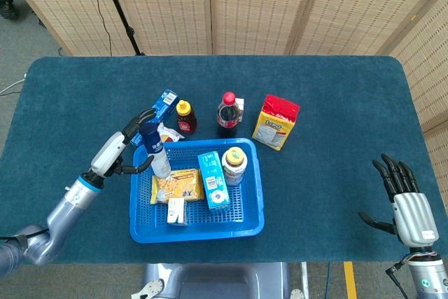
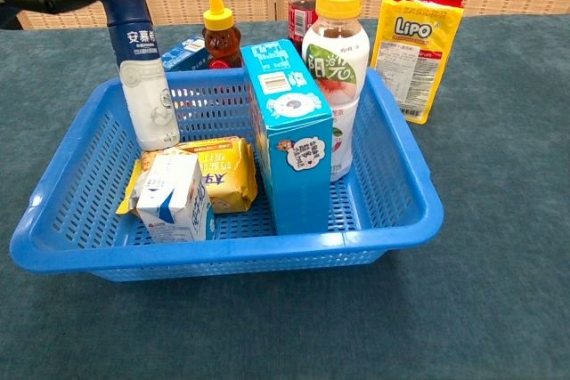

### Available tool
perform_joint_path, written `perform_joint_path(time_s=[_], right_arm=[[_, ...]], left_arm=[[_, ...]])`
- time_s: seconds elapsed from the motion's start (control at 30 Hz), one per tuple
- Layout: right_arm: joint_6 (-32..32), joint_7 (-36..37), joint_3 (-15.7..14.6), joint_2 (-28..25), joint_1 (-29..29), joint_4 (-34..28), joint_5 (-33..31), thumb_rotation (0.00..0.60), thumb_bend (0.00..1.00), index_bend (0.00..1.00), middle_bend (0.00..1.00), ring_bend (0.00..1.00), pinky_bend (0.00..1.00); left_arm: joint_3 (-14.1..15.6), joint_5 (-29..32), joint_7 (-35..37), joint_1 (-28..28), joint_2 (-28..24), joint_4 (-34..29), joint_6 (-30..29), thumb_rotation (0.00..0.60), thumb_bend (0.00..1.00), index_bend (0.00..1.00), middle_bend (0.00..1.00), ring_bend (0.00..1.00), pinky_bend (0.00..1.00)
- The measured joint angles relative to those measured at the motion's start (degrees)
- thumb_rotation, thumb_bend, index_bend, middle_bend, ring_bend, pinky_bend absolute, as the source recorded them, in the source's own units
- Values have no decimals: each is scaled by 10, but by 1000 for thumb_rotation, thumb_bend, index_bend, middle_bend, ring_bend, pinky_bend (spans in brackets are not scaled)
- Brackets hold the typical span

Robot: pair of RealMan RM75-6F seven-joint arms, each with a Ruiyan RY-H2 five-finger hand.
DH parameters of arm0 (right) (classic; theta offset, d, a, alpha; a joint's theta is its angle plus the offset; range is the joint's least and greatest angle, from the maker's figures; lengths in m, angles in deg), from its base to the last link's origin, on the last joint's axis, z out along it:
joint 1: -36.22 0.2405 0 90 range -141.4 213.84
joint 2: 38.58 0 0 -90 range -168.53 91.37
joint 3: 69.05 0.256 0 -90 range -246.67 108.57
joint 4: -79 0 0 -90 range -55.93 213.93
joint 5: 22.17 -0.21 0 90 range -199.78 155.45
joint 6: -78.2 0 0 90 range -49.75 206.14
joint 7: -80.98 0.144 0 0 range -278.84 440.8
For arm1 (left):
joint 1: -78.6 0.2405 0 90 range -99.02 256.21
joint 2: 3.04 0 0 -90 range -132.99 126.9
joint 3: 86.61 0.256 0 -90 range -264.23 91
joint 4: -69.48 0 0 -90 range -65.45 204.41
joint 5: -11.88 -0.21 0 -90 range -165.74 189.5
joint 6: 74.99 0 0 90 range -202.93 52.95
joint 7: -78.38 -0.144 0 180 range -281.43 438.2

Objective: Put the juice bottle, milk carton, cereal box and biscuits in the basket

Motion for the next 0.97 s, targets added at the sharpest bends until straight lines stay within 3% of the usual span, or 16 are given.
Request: perform_joint_path(time_s=[0.2, 0.4, 0.53, 0.67, 0.83, 0.97], right_arm=[[2, 1, -2, -1, -1, -3, 5, 600, 0, 0, 0, 0, 0], [1, -4, -5, -5, 0, -3, 11, 600, 0, 0, 0, 0, 0], [3, -25, -5, -5, -1, -2, 14, 600, 0, 0, 0, 0, 0], [9, -63, -5, -3, -4, -2, 16, 600, 0, 0, 0, 0, 0], [29, -107, -1, 2, -10, 0, 24, 600, 0, 0, 0, 0, 0], [37, -125, 1, 2, -15, 3, 27, 600, 0, 0, 0, 0, 0]], left_arm=[[1, -3, -8, 23, -49, -35, -36, 460, 399, 0, 0, 0, 0], [11, 6, -70, 67, -98, -57, -71, 462, 399, 0, 0, 0, 0], [40, 28, -157, 124, -158, -81, -83, 474, 399, 0, 0, 0, 0], [72, 57, -230, 188, -202, -107, -95, 547, 398, 0, 0, 0, 0], [95, 89, -304, 252, -216, -124, -117, 598, 398, 0, 0, 0, 0], [101, 105, -322, 282, -205, -119, -128, 600, 398, 0, 0, 0, 0]])
